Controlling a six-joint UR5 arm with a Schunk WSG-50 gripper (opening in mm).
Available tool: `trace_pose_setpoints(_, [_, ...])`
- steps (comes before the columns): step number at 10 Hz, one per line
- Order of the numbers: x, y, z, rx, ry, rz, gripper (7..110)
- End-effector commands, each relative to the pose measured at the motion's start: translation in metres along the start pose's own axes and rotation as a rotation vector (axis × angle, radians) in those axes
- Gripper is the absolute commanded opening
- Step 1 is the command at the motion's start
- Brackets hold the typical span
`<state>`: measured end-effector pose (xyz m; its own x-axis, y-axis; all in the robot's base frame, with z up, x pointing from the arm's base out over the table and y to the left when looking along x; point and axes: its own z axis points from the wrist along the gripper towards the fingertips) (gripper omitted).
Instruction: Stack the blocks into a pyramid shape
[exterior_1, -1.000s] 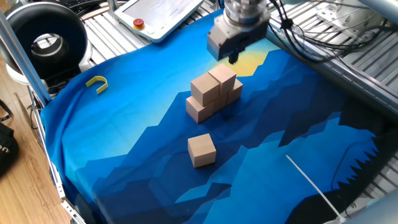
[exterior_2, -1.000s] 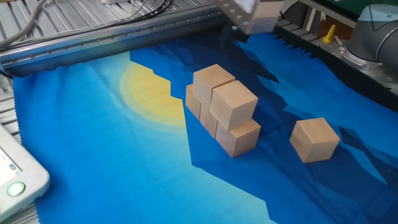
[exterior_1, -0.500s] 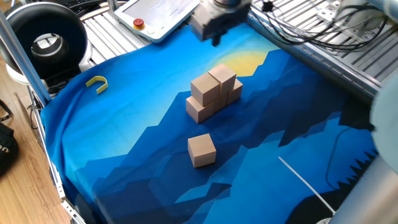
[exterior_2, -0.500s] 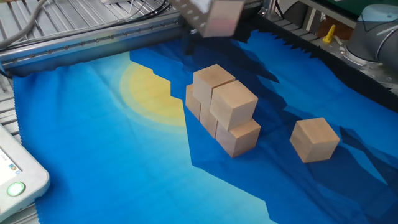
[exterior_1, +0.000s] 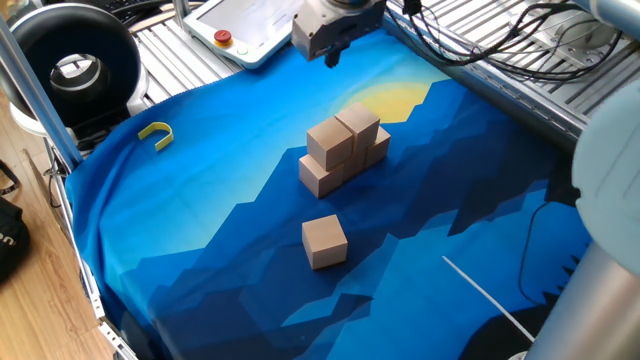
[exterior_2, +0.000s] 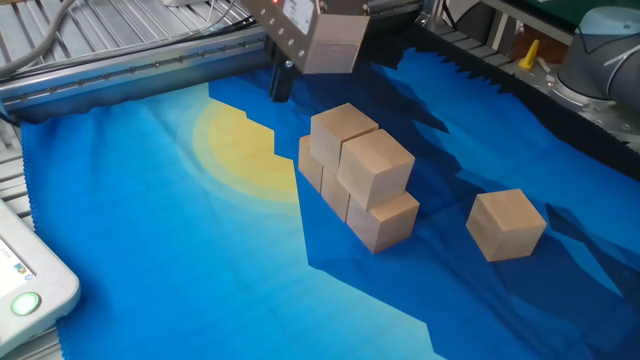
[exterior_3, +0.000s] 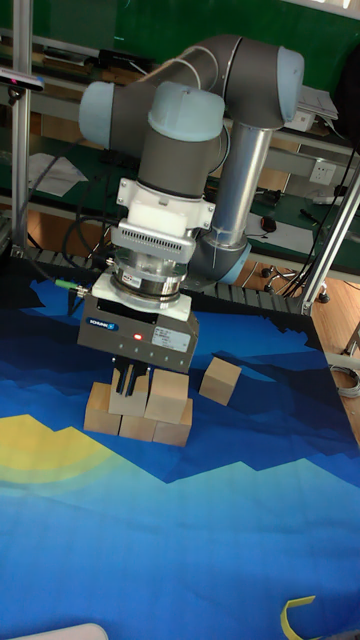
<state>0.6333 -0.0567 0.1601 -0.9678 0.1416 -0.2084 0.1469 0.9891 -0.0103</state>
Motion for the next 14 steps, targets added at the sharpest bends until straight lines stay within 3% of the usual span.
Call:
trace_pose_setpoints(1, [-0.021,0.005,0.005,-0.030,-0.044,0.023,7])
trace_pose_setpoints(4, [-0.063,-0.003,0.028,-0.016,-0.042,0.020,7])
trace_pose_setpoints(5, [-0.066,0.002,0.032,-0.020,-0.038,0.027,7])
trace_pose_setpoints(6, [-0.051,0.007,0.037,-0.020,0.012,0.026,7])
trace_pose_setpoints(7, [-0.012,0.012,0.043,-0.029,0.128,0.005,7])
trace_pose_setpoints(8, [0.005,0.017,0.050,-0.040,0.150,0.005,7])
trace_pose_setpoints(10, [0.016,0.011,0.055,-0.030,0.153,0.007,7])
trace_pose_setpoints(12, [0.033,-0.002,0.050,0.004,0.207,-0.001,7])
trace_pose_setpoints(14, [0.036,-0.014,0.045,0.042,0.231,-0.011,7])
